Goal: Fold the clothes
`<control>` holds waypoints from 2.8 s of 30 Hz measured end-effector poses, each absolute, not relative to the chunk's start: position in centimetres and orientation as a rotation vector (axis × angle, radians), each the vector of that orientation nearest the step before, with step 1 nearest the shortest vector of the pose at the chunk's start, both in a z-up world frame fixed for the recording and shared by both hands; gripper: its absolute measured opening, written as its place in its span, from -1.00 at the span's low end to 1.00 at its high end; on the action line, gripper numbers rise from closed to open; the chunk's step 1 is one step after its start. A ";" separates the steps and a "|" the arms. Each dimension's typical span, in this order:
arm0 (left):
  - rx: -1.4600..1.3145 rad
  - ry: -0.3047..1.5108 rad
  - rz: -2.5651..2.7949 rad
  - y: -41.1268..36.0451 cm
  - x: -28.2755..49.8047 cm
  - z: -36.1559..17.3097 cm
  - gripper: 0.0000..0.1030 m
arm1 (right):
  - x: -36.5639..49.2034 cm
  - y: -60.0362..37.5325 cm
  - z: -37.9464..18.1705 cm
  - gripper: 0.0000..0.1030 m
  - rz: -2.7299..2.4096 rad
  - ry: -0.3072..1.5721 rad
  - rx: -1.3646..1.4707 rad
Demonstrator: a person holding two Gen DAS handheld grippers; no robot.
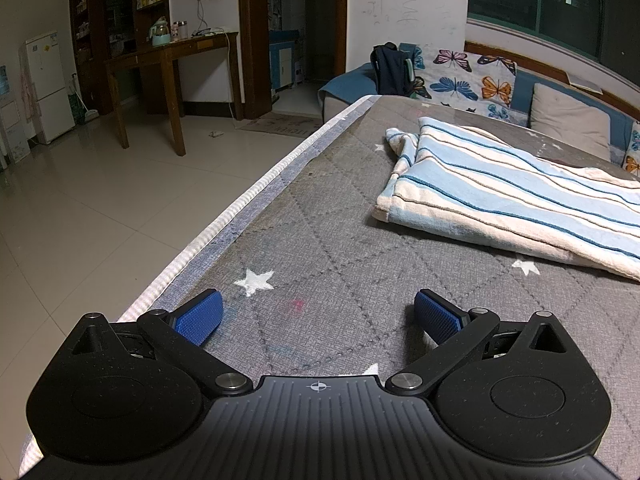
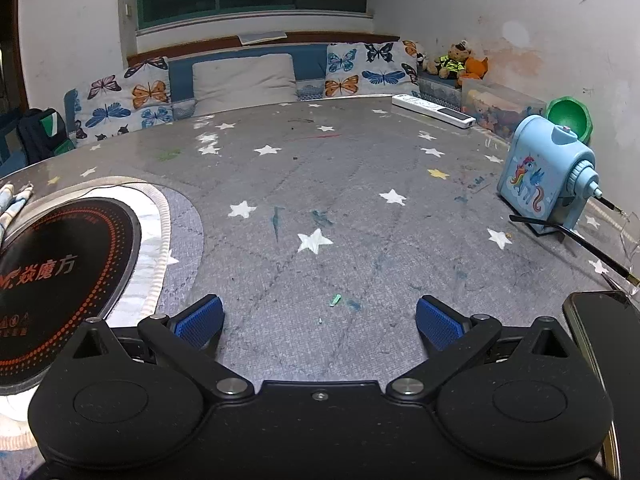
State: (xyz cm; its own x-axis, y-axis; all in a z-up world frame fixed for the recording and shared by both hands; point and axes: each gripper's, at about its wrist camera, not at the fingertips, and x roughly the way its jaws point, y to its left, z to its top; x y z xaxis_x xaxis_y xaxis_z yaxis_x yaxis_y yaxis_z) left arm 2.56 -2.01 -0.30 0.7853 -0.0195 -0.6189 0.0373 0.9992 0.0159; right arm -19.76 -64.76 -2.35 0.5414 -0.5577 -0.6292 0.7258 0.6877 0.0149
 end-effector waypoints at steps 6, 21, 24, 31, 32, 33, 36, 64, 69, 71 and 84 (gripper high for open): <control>0.027 0.667 -0.031 -2.0 2.5 -0.3 1.00 | -19.7 -64.9 -2.6 1.00 -0.774 0.634 0.292; 0.028 0.666 -0.030 -2.1 2.5 -0.3 1.00 | -20.3 -64.6 -2.0 1.00 -0.774 0.634 0.294; 0.029 0.666 -0.030 -2.1 2.5 -0.3 1.00 | -20.2 -64.6 -2.0 1.00 -0.774 0.634 0.294; 0.029 0.666 -0.030 -2.1 2.5 -0.3 1.00 | -20.2 -64.6 -2.1 1.00 -0.774 0.633 0.293; 0.029 0.666 -0.030 -2.1 2.5 -0.3 1.00 | -20.2 -64.6 -2.1 1.00 -0.774 0.633 0.293; 0.028 0.666 -0.030 -2.1 2.5 -0.3 1.00 | -20.2 -64.6 -2.1 1.00 -0.774 0.633 0.293; 0.029 0.666 -0.030 -2.1 2.5 -0.3 1.00 | -20.2 -64.6 -2.2 1.00 -0.774 0.633 0.293; 0.029 0.666 -0.030 -2.1 2.5 -0.3 1.00 | -20.2 -64.6 -2.2 1.00 -0.774 0.633 0.293; 0.029 0.666 -0.030 -2.1 2.5 -0.3 1.00 | -20.2 -64.6 -2.2 1.00 -0.774 0.633 0.292; 0.029 0.666 -0.030 -2.1 2.5 -0.3 1.00 | -20.2 -64.6 -2.2 1.00 -0.774 0.633 0.293; 0.028 0.667 -0.030 -2.1 2.5 -0.3 1.00 | -20.2 -64.6 -2.2 1.00 -0.774 0.632 0.292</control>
